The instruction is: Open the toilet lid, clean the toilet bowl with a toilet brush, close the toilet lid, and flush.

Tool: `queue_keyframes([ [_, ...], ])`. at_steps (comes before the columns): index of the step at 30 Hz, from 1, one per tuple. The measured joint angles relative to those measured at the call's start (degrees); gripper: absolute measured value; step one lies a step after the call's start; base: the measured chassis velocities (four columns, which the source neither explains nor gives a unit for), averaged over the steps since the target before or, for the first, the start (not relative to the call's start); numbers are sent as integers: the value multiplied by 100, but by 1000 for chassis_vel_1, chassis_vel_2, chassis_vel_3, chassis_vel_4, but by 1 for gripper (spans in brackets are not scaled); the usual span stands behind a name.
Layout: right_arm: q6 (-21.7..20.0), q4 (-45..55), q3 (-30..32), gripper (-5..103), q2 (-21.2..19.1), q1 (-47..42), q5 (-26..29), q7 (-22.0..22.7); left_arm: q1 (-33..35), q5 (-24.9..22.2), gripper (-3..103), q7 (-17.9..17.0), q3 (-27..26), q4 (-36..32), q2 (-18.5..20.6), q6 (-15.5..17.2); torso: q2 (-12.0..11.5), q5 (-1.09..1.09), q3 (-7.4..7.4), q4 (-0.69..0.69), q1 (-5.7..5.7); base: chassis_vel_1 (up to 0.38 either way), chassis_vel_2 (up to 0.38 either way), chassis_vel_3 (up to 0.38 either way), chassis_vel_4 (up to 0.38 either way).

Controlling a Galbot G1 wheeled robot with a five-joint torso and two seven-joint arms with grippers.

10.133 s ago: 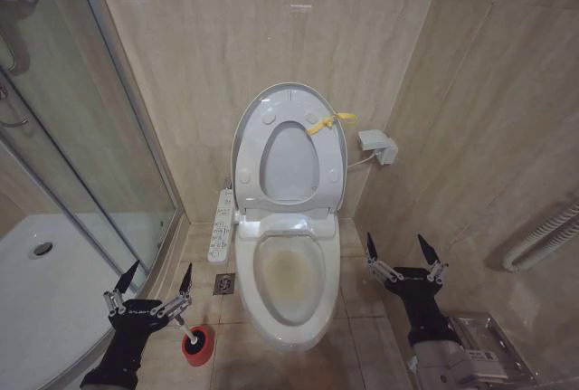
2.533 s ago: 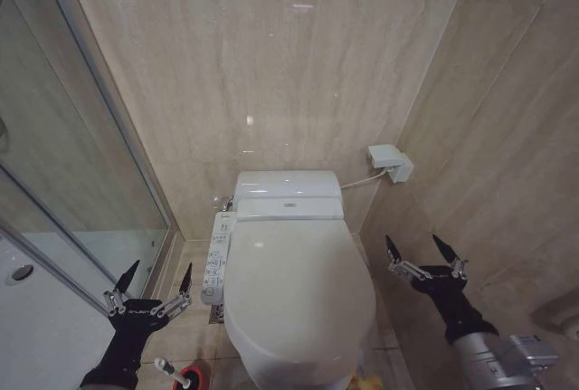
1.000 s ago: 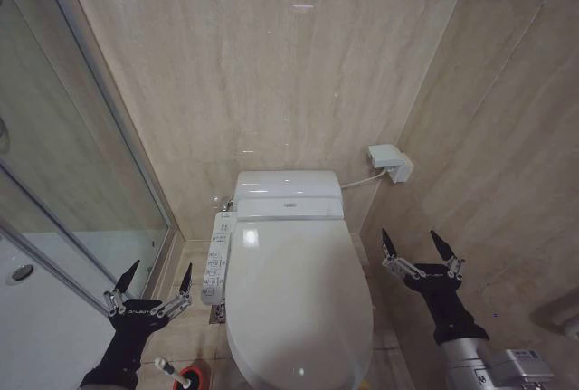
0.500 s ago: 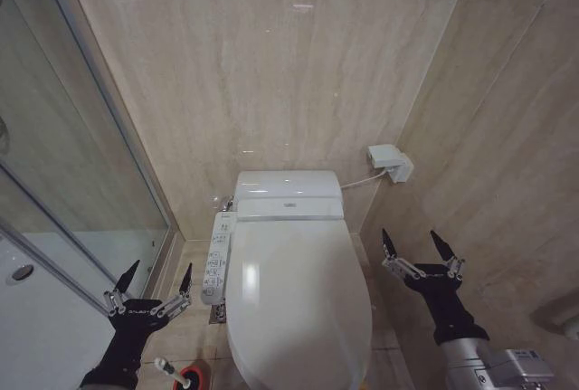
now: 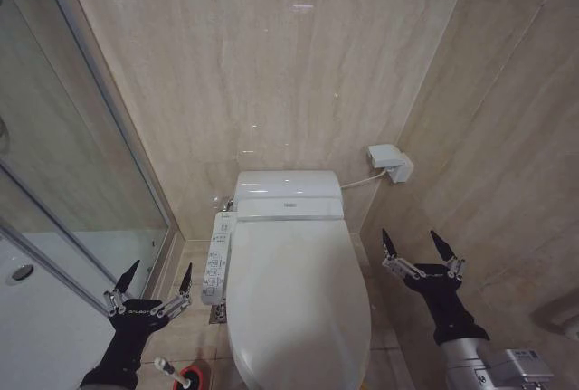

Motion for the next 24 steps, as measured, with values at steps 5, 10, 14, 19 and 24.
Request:
queue_keyframes([
  [5,0,-1,0,100,0,0,0,0,0,0,100,0,0,0,0,0,0,0,0,0,0,0,0,0,0],
  [10,0,-1,0,100,0,0,0,0,0,0,100,0,0,0,0,0,0,0,0,0,0,0,0,0,0],
  [14,0,-1,0,100,0,0,0,0,0,0,100,0,0,0,0,0,0,0,0,0,0,0,0,0,0],
  [19,0,-1,0,100,0,0,-1,0,0,0,100,0,0,0,0,0,0,0,0,0,0,0,0,0,0],
  [24,0,-1,0,100,0,0,-1,0,0,0,100,0,0,0,0,0,0,0,0,0,0,0,0,0,0],
])
